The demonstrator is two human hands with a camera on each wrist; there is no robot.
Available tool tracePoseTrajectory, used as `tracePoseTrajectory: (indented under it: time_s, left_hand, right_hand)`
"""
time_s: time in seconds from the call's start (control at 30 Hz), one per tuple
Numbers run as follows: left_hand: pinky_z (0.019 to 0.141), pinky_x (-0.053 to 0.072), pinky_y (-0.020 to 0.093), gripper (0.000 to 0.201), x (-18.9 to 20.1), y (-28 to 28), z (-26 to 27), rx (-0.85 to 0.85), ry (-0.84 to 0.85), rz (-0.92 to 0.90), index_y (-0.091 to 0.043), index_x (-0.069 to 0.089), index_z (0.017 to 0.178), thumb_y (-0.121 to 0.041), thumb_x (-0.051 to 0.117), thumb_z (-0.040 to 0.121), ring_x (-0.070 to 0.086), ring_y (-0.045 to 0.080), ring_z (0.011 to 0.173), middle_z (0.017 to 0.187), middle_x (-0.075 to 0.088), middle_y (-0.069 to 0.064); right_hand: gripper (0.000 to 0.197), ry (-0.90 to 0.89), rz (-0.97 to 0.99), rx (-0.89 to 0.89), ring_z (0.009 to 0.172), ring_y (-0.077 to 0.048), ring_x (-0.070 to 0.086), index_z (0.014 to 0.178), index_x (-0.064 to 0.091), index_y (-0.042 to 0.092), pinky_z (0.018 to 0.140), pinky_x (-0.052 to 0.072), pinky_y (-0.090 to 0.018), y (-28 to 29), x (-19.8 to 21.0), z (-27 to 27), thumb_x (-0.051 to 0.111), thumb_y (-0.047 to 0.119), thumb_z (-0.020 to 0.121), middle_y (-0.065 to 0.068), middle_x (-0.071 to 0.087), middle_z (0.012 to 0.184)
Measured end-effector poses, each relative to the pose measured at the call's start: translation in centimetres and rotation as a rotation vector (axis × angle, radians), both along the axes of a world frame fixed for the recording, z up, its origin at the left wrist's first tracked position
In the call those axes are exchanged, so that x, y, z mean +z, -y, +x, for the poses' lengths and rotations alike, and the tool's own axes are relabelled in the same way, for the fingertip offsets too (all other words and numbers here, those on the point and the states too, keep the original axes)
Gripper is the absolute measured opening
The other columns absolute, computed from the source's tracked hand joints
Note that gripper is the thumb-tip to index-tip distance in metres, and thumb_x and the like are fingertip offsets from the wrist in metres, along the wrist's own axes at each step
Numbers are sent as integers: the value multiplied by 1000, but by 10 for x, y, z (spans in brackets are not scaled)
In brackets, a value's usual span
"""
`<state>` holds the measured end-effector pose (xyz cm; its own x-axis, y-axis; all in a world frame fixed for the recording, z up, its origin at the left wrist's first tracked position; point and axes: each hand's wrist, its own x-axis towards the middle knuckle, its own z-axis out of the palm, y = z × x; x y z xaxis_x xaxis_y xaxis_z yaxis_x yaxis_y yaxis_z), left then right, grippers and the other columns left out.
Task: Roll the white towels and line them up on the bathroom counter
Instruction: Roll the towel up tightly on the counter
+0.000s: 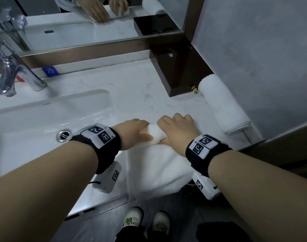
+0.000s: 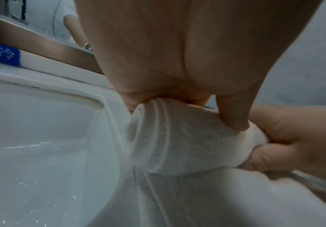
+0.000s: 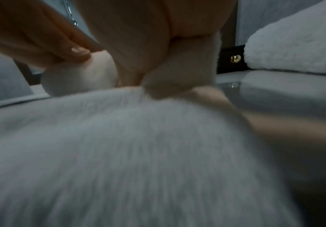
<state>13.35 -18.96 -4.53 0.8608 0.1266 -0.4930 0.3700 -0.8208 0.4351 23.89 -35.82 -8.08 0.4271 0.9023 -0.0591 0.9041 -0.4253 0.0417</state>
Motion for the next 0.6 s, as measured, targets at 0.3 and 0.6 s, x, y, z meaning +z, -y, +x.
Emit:
tracePoseTrajectory:
  time_s: [0.3,0.6]
  left_hand:
    - [92,45,43,45,-4,15,3,-117,-7,242,-19,42,131,-42,53,95,51,26,110,119,49,3]
    - [82,42,38,36,-28,11,1,-178,277,411,-20,43,123,-37,54,93,49,22,107,118,50,-3]
  right_hand:
    - [44,99,67,-33,80,-25,51,105,54,20,68,33,-38,7,-3,-10,66,54,79,3,57,100]
    - [71,-228,-120,-171,108,-22,48,130,43,30,89,36,-41,-5,19,1,32,74,76,5,53,121]
